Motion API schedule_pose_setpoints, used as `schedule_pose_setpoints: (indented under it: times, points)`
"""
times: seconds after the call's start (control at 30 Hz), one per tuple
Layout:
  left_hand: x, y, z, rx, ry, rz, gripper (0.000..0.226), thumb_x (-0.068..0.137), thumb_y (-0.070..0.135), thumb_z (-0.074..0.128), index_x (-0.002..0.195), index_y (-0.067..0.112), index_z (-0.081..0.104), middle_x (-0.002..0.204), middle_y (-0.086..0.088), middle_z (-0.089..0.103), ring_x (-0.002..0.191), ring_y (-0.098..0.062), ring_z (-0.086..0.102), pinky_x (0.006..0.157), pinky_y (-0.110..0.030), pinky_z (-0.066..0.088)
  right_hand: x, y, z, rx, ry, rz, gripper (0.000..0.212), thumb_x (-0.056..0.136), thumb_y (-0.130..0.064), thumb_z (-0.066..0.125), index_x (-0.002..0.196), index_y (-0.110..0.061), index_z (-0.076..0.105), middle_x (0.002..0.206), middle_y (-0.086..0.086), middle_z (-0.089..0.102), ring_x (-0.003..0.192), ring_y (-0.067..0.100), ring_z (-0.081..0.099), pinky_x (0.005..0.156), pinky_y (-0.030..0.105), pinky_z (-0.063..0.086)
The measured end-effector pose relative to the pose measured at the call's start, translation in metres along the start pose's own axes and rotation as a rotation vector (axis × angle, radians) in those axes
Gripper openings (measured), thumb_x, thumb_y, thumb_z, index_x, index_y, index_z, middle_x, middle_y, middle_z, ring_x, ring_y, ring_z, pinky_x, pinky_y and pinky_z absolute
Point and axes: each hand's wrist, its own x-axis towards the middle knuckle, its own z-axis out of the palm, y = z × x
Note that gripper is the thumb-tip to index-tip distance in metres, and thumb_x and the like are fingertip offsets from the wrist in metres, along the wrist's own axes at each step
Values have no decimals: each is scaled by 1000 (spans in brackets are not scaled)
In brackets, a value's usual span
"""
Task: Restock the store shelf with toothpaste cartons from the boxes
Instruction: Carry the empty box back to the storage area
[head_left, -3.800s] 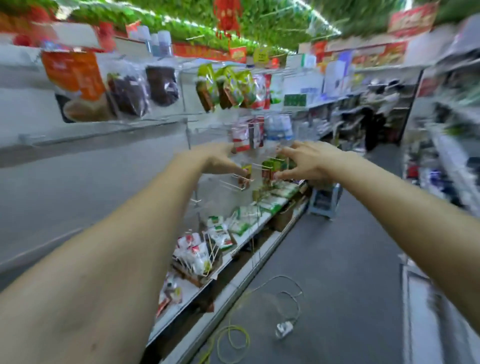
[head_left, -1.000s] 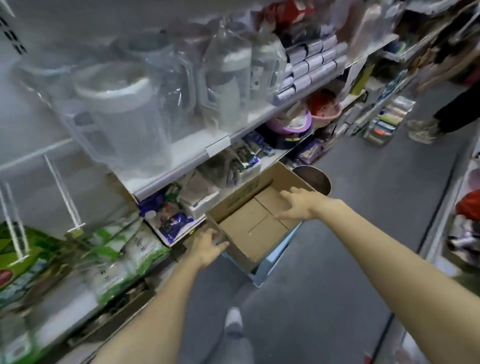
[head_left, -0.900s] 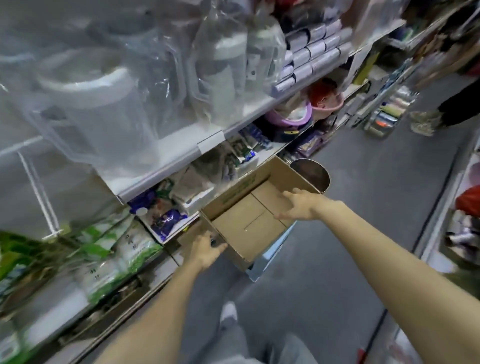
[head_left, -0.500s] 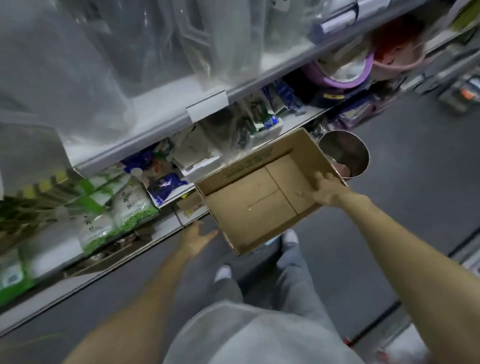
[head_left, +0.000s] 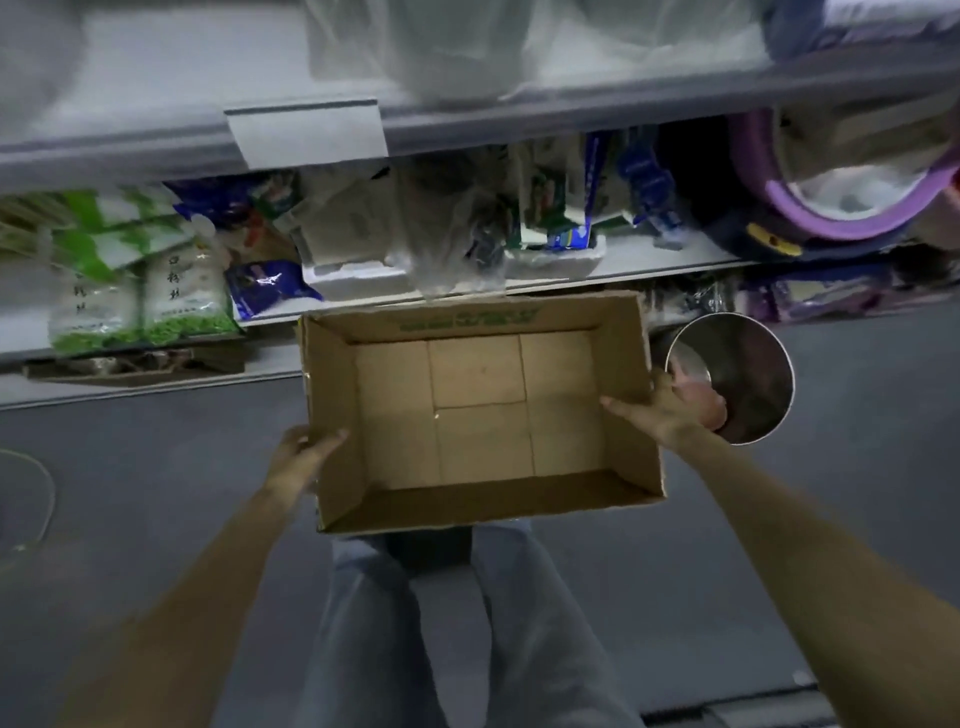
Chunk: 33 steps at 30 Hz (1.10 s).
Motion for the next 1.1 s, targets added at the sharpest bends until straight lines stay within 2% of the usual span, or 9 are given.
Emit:
schedule_pose_setpoints:
  times: [0.07, 0.13, 0.27, 0.5, 0.67, 0.8, 0.9, 1.0, 1.1]
  points:
    - [8, 0, 16, -103, 65, -52, 56, 90, 32, 65, 136, 11, 39, 134, -10, 48, 125, -33, 45, 103, -44, 38, 12, 3, 14, 100, 33, 8, 119, 58, -54, 82, 147, -13, 14, 147, 11, 34, 134, 34, 38, 112, 44, 30]
    - [19, -4, 25, -156, 113, -75, 60, 88, 34, 67, 137, 13, 39, 133, -11, 49, 126, -33, 45, 102, -43, 36, 18, 7, 28, 188, 119, 20, 112, 61, -48, 82, 144, -18, 13, 146, 14, 36, 132, 35, 40, 111, 48, 32]
    - [35, -17, 26, -165, 86, -65, 71, 81, 39, 73, 138, 15, 38, 134, -11, 50, 122, -34, 47, 98, -43, 39, 12, 14, 49, 203, 224, 134, 102, 79, -38, 75, 150, -12, 6, 152, 18, 23, 139, 38, 25, 113, 46, 22]
    - [46, -57, -26, -127, 130, -36, 91, 64, 48, 81, 137, 11, 40, 135, -15, 50, 121, -37, 49, 104, -51, 41, -47, -3, 99, 228, 235, 205, 108, 76, -45, 75, 150, -6, 6, 153, 21, 17, 141, 37, 19, 115, 44, 19]
    - [39, -117, -114, -133, 140, -77, 99, 72, 48, 78, 147, 8, 28, 147, -16, 39, 133, -38, 38, 111, -52, 33, -108, -57, 158, 86, 204, 162, 104, 76, -52, 72, 148, -9, 11, 151, 21, 21, 138, 40, 24, 113, 51, 24]
    - [27, -205, -217, -272, 131, -193, 110, 62, 55, 77, 147, 7, 29, 147, -15, 40, 134, -38, 38, 110, -52, 34, -173, -129, 232, -90, 154, 54, 92, 79, -52, 68, 144, -9, 19, 148, 22, 27, 136, 40, 27, 110, 51, 24]
    - [-5, -267, -301, -362, 252, -340, 117, 61, 59, 76, 149, 6, 22, 151, -17, 32, 138, -39, 31, 111, -52, 31, -226, -195, 303, -188, 67, -92, 90, 80, -52, 66, 145, -9, 21, 148, 21, 27, 136, 39, 26, 111, 50, 23]
    - [-41, -309, -385, -399, 404, -426, 105, 77, 53, 73, 151, 7, 16, 154, -20, 20, 141, -40, 20, 111, -52, 25, -282, -266, 375, -292, -50, -266, 87, 82, -50, 64, 146, -11, 21, 149, 20, 28, 137, 40, 26, 112, 49, 25]
    - [-56, -358, -465, -595, 491, -425, 108, 66, 61, 76, 146, 7, 30, 152, -21, 26, 138, -42, 25, 111, -53, 30, -344, -336, 443, -389, -97, -446, 94, 77, -58, 66, 145, -10, 22, 148, 20, 32, 135, 39, 31, 110, 46, 27]
